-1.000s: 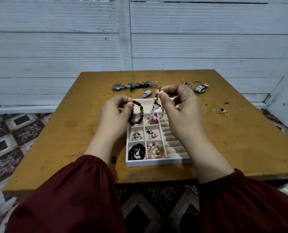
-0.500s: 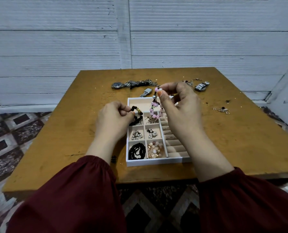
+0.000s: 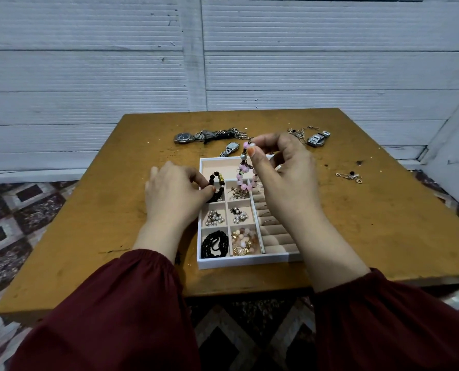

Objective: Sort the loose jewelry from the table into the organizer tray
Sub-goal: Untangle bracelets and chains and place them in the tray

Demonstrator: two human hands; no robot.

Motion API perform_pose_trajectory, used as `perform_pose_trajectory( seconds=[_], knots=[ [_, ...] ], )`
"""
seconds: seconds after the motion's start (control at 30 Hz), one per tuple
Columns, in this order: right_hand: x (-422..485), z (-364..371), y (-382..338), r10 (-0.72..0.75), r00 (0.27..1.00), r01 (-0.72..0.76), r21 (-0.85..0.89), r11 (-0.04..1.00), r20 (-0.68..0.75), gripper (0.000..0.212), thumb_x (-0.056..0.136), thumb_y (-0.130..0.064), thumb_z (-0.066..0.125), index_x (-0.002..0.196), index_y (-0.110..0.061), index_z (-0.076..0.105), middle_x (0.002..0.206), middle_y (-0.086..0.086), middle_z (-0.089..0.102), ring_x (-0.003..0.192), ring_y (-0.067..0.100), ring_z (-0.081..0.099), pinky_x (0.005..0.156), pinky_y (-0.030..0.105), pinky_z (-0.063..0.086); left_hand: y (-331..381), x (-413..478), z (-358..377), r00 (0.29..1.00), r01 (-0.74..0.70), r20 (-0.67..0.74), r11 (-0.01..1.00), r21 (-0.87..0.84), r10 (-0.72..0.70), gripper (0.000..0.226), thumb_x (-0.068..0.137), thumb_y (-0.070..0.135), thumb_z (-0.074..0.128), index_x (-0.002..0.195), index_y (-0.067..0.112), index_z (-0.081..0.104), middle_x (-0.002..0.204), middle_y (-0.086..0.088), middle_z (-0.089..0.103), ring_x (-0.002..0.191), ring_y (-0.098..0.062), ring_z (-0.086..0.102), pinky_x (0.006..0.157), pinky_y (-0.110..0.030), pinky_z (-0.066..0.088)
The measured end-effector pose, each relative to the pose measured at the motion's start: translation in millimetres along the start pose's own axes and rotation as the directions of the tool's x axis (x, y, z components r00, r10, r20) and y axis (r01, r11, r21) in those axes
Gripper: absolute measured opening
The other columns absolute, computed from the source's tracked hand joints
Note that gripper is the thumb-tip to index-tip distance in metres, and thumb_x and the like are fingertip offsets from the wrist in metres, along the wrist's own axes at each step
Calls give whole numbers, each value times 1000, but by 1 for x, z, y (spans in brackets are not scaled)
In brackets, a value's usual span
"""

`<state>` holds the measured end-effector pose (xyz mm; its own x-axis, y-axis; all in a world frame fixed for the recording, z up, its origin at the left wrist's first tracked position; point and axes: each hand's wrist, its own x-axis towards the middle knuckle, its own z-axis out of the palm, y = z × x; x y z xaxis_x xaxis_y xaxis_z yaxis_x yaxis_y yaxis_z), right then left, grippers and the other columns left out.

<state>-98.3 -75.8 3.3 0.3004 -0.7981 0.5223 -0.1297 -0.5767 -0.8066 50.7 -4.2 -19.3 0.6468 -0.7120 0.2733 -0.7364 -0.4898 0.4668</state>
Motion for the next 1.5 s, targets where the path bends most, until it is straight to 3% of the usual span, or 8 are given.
perform_pose_trajectory(
  seconds=[0.27, 0.43, 0.63, 0.77, 0.9, 1.13, 1.33, 1.5],
  knots=[
    [0, 2, 1, 2, 1000, -2, -2, 1000, 8, 4, 89, -25, 63, 90, -29, 64, 90, -8, 62, 66, 0, 50, 63, 20, 45, -4, 6, 7, 982, -100, 149, 988, -119, 117, 56, 86, 32, 62, 137, 43, 42, 132, 8, 49, 111, -20, 30, 85, -31, 21],
    [-1, 3, 1, -7, 1000, 7, 3, 1000, 7, 6, 88, -24, 64, 90, -30, 63, 90, -6, 63, 67, 1, 53, 62, 19, 45, 0, 5, 11, 979, -63, 169, 957, -284, 114, 42, 90, 18, 56, 122, 46, 56, 111, 4, 43, 107, -16, 26, 93, -33, 25],
    [0, 2, 0, 6, 1000, -6, -2, 1000, 8, 6, 89, -26, 64, 88, -32, 61, 91, -6, 63, 64, -1, 51, 59, 15, 42, -2, 5, 4, 987, -152, 20, 955, -255, 162, 15, 88, 26, 61, 100, 34, 66, 84, 27, 46, 103, -12, 30, 87, -30, 24],
    [-1, 2, -2, 15, 1000, -15, 0, 1000, 11, 4, 89, -25, 64, 89, -29, 63, 91, -4, 63, 62, -3, 50, 55, 8, 38, -4, 1, -2, 989, -147, -3, 956, -253, 151, 13, 86, 29, 64, 97, 33, 68, 83, 19, 58, 106, -18, 36, 89, -32, 25],
    [-3, 1, -6, 4, 1000, -4, 18, 1000, 11, 4, 90, -20, 64, 90, -24, 64, 92, 0, 62, 64, -8, 52, 51, 4, 38, 0, -3, -9, 992, -126, -14, 943, -310, 127, 19, 84, 17, 61, 87, 32, 72, 78, 24, 43, 101, -11, 29, 96, -31, 27],
    [-2, 2, -2, -3, 1000, 3, -4, 1000, 6, 8, 89, -23, 64, 88, -31, 62, 90, -6, 63, 66, -2, 51, 57, 11, 41, -9, 1, -9, 979, -120, 127, 953, -278, 160, 20, 68, 30, 61, 70, 49, 67, 70, 28, 66, 100, -18, 60, 94, -46, 45],
    [-1, 2, 0, -4, 1000, 4, -1, 1000, 1, 6, 89, -27, 64, 88, -33, 62, 90, -5, 63, 64, 0, 51, 58, 14, 42, -6, 1, -12, 988, -124, 93, 992, -2, 123, 6, 76, 33, 71, 79, 35, 65, 92, 7, 46, 99, -16, 27, 82, -32, 21],
    [0, 0, 0, 3, 1000, -3, 22, 1000, 2, 5, 89, -22, 64, 91, -26, 64, 92, -2, 63, 65, -3, 53, 55, 10, 43, 1, -1, -8, 990, -87, 109, 996, -17, 88, 10, 82, 42, 63, 79, 33, 64, 99, 5, 46, 104, -18, 27, 81, -33, 19]
  ],
)
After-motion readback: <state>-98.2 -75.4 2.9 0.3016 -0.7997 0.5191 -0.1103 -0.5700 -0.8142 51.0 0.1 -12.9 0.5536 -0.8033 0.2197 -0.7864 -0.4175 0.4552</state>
